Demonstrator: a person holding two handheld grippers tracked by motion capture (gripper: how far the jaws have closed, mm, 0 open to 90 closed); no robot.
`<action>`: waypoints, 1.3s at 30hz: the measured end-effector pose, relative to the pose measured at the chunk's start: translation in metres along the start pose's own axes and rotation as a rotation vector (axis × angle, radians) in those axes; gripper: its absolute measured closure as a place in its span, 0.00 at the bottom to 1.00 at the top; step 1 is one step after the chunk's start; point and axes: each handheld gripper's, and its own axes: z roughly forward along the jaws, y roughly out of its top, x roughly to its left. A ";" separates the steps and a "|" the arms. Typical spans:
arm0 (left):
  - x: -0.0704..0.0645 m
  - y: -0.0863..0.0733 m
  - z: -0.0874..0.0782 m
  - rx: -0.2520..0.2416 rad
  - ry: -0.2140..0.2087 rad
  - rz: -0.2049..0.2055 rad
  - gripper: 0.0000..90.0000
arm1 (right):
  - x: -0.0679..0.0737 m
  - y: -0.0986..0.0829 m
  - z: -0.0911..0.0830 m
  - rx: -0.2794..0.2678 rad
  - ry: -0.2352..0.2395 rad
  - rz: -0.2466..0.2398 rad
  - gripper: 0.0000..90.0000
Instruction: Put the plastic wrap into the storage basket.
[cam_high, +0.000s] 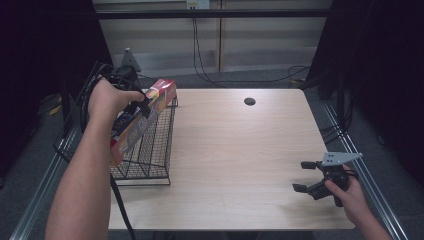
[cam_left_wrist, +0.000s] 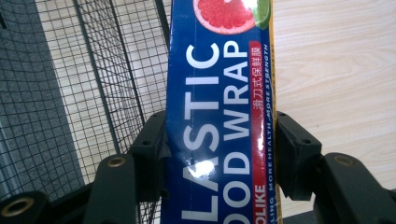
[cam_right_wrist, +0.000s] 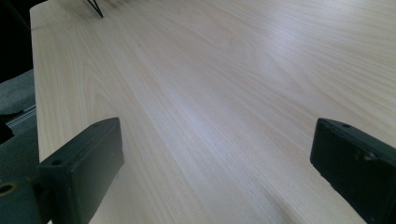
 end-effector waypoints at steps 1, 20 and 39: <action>0.001 0.000 0.000 -0.002 0.004 -0.002 0.50 | 0.000 0.000 0.000 0.000 -0.003 -0.001 0.03; 0.020 -0.006 -0.011 -0.026 0.020 -0.062 0.50 | 0.000 0.000 0.001 0.004 -0.001 0.000 0.03; 0.035 -0.012 -0.019 -0.051 0.028 -0.116 0.50 | 0.000 -0.001 0.001 0.003 -0.005 0.000 0.03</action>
